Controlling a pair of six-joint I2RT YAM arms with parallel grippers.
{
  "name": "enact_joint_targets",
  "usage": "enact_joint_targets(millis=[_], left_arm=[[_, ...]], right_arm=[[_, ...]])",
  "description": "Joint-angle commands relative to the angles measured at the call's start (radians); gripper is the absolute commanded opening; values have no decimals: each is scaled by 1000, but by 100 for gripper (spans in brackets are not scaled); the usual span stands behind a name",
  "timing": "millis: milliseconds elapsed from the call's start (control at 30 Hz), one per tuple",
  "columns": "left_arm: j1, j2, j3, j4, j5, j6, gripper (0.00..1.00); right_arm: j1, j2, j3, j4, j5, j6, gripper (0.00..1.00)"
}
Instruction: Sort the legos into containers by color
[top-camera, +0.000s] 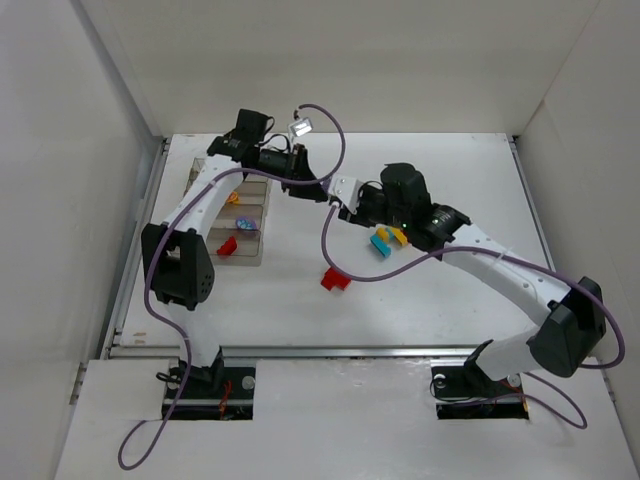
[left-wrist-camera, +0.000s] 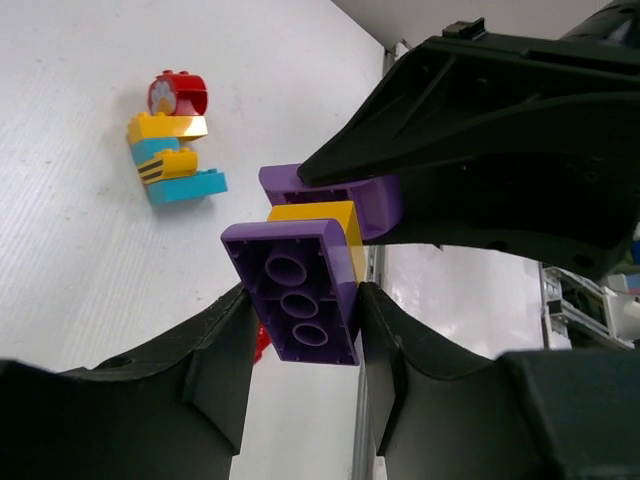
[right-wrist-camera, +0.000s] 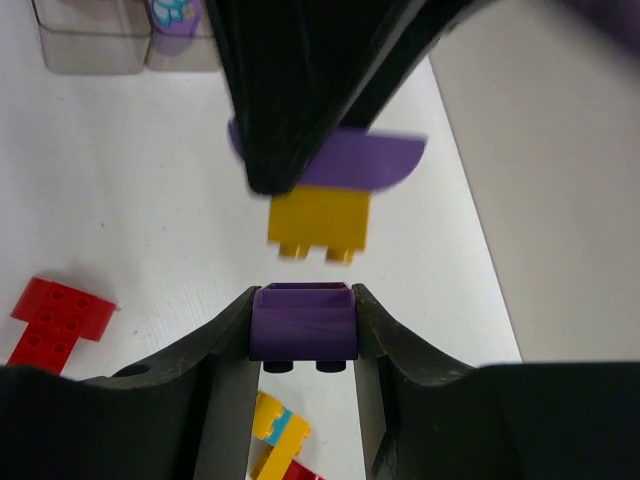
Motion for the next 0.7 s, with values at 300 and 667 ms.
enact_joint_targets(millis=[300, 667], left_arm=[[93, -66, 36, -125, -45, 184, 0], [45, -233, -307, -12, -560, 428, 0]], right_arm=[[-27, -14, -73, 22, -7, 52, 0], [-67, -3, 62, 84, -158, 245, 0]])
